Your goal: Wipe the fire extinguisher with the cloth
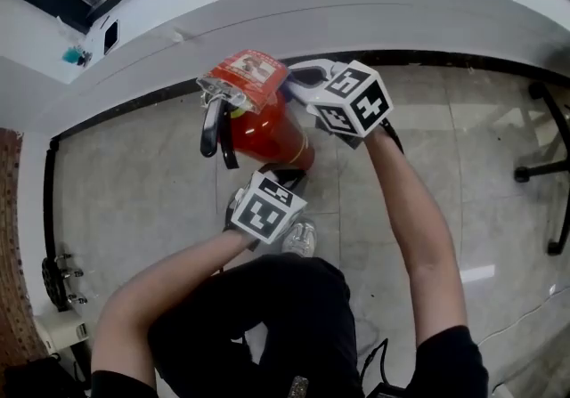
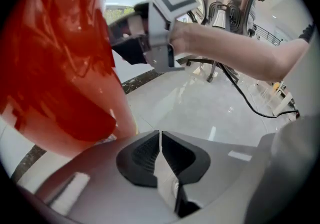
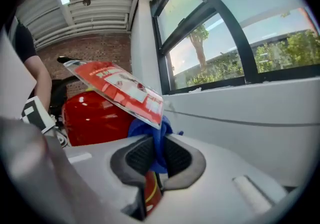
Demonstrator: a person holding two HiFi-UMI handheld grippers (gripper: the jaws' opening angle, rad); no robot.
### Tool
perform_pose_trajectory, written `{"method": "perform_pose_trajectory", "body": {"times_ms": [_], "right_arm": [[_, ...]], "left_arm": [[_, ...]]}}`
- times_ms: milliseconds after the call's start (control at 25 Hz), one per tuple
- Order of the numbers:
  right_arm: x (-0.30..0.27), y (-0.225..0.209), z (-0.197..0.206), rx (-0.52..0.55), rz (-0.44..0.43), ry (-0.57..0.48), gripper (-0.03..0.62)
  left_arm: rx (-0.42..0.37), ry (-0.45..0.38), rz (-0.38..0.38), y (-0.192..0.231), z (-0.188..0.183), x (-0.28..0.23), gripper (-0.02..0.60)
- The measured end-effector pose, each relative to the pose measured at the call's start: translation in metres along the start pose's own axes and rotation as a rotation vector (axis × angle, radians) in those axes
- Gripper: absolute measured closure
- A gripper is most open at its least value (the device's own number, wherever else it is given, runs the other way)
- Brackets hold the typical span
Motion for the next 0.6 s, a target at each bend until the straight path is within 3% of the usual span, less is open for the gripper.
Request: {"method": "perform_pose_trajectory", "body": {"times_ms": [320,600], "right_arm": [[0.049,0.04,0.023,-0.083,0.073,-0.026,0.565],[0.055,0.092,0.047,-0.089,0.001,0.026,0.565]], "left_arm": [[0.064,-0.108,-0.073,0.014,0.005,0.057,0.489],[0.089,-0.143,-0.126,0.018,0.016,0.091,0.426]]}}
Point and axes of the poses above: the fingertips, and each gripper's own axes: x backward along the fingers, y to its left, z out of its underside, the point moved 9 cm from there along x, backward along the fingers, and after that the axes turned 10 degrees about -x, right-handed, at the moved point
